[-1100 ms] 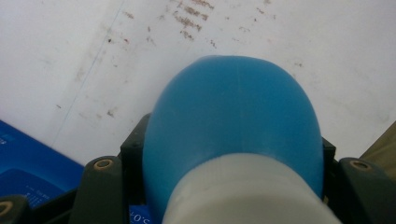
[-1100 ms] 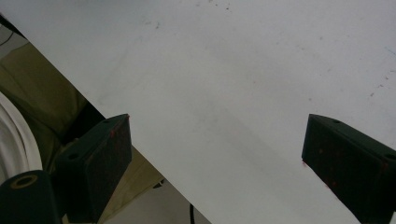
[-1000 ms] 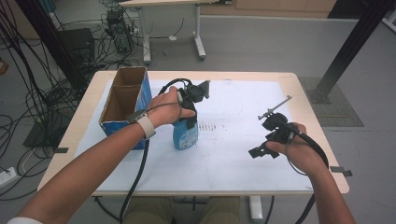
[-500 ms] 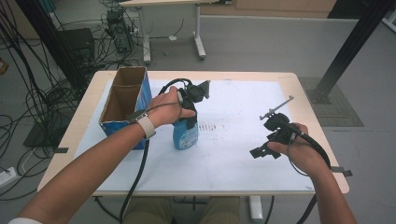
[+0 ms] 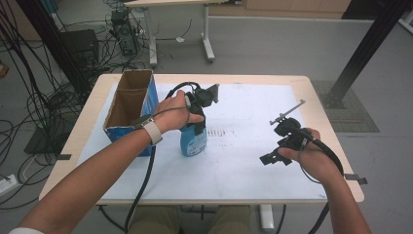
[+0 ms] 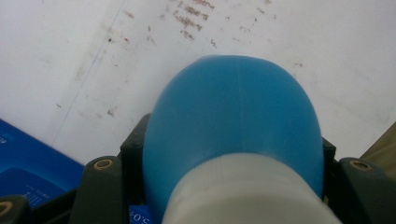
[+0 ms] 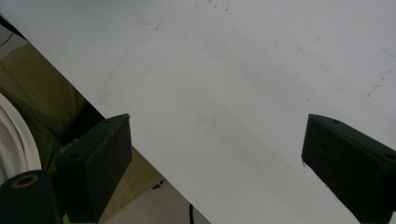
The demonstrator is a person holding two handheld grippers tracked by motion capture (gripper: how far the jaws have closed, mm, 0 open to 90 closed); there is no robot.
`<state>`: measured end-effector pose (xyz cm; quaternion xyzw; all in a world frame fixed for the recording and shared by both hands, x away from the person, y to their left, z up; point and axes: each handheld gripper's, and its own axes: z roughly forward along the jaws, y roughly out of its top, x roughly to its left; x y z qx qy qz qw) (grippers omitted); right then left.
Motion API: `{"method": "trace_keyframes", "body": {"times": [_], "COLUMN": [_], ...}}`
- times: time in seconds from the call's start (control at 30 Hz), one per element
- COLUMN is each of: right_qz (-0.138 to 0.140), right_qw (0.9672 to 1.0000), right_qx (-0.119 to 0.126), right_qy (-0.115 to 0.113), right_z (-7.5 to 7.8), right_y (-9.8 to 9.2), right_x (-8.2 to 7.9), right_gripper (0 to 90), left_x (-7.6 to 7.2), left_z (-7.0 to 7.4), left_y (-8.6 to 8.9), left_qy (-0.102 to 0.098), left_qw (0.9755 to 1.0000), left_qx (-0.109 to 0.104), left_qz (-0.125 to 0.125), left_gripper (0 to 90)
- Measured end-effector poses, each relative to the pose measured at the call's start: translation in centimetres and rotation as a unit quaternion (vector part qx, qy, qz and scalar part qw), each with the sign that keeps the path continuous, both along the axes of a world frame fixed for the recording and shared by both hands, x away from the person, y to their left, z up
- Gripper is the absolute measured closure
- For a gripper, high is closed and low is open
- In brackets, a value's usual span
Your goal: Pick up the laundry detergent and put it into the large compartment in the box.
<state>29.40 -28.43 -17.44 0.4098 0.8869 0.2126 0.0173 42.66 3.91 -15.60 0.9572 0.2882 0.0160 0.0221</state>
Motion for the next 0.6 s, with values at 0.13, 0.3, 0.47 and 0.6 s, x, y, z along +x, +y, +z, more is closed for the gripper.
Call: {"method": "trace_keyframes", "body": {"times": [0.13,0.3,0.47,0.6], "right_qz": [0.001,0.001,0.001,0.001], "right_qw": [1.0000,1.0000,1.0000,1.0000], "right_qx": [-0.001,0.000,0.000,0.000], "right_qy": [0.000,0.000,0.000,-0.001], "right_z": [0.05,0.06,0.07,0.06], "right_y": [0.04,0.12,0.12,0.10], "right_x": [0.07,0.09,0.09,0.06], "right_gripper": [8.6,8.6,8.6,8.6], "left_x": [0.00,-0.02,-0.02,-0.03], "left_z": [0.00,0.00,0.00,0.00], "left_y": [0.02,0.01,-0.01,0.00], "left_qy": [0.000,0.000,0.000,0.000], "left_qw": [1.0000,1.0000,1.0000,1.0000], "left_qx": [0.000,0.000,0.000,0.000], "left_qz": [0.001,0.003,0.002,0.003], "left_gripper": [38.7,38.7,38.7,38.7]}}
